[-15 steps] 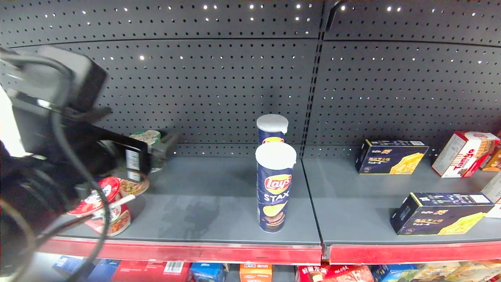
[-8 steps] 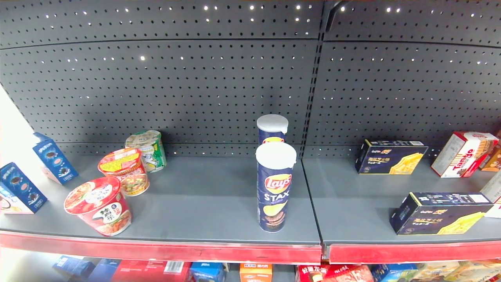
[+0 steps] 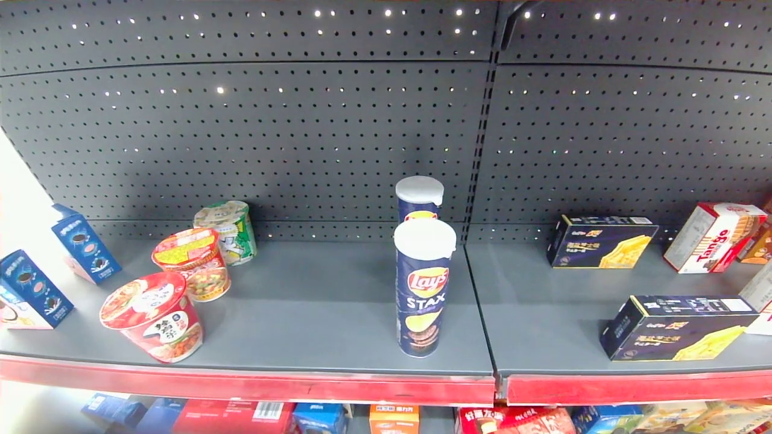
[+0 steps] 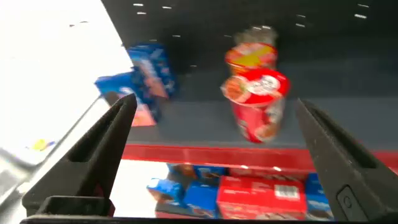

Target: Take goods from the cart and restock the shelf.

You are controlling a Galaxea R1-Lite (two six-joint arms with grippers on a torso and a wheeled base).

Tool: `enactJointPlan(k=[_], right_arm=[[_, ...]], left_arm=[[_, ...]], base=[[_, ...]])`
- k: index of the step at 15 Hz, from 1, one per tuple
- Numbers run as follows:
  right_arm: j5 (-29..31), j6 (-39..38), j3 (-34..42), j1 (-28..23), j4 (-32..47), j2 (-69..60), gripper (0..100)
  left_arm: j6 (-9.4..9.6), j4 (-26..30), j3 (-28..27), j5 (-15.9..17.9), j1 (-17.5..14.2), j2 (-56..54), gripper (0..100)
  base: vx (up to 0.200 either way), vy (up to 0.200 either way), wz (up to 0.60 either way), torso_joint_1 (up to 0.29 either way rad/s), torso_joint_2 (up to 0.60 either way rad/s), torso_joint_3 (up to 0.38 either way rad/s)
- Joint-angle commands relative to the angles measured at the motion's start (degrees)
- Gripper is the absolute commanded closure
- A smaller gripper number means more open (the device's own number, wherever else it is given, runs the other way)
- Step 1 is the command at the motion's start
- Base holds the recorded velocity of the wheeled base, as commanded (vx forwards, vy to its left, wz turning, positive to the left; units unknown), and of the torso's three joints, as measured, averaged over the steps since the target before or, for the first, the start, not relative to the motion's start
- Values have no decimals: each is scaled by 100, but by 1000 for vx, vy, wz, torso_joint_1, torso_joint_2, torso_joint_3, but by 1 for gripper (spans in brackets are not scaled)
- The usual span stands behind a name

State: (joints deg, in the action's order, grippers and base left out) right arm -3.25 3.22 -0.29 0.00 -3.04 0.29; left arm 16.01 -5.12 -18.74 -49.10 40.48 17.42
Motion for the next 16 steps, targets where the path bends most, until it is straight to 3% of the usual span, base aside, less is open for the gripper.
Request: enactJointPlan(k=[1,2,3,5,6,7,8,9,10,11,15,16], right_arm=[[0,56,12,0,5,6,0],[0,56,12,0,5,6,0],[0,126,12,0,5,6,0],[-17,144,12,0,5,6,0],[-44,153,12,0,5,6,0],[-61,153,12,0,5,6,0],[-105,153,12,0,5,6,0],[-105,153,12,0,5,6,0],[-88,153,12,0,5,6,0],[-88,153,12,0,5,6,0],[-132,197,12,0,5,6,0],[-132,197,12,0,5,6,0]], left_arm=[[-54,292,793,-3,1251,-1232,0],[-54,292,793,-3,1251,-1232,0],[-54,714,555,15,1251,-1399,0],[-45,908,160,-12,777,-1048,0],[-45,969,125,15,-507,-696,0],[-98,987,230,32,-1104,-599,0],[-317,995,555,129,-1473,-485,0],[-537,995,933,129,-1456,-564,0],[-695,987,1425,437,-1394,-1056,0],[-757,908,1557,1210,-1113,-1637,0],[-906,908,1557,2520,-357,-1742,0],[-1056,899,1566,2924,-102,-1742,0]], base=[[0,0,0,0,0,0],[0,0,0,0,0,0],[0,0,0,0,0,0],[0,0,0,0,0,0],[0,0,0,0,0,0],[0,0,0,0,0,0],[0,0,0,0,0,0],[0,0,0,0,0,0],[0,0,0,0,0,0],[0,0,0,0,0,0],[0,0,0,0,0,0],[0,0,0,0,0,0]])
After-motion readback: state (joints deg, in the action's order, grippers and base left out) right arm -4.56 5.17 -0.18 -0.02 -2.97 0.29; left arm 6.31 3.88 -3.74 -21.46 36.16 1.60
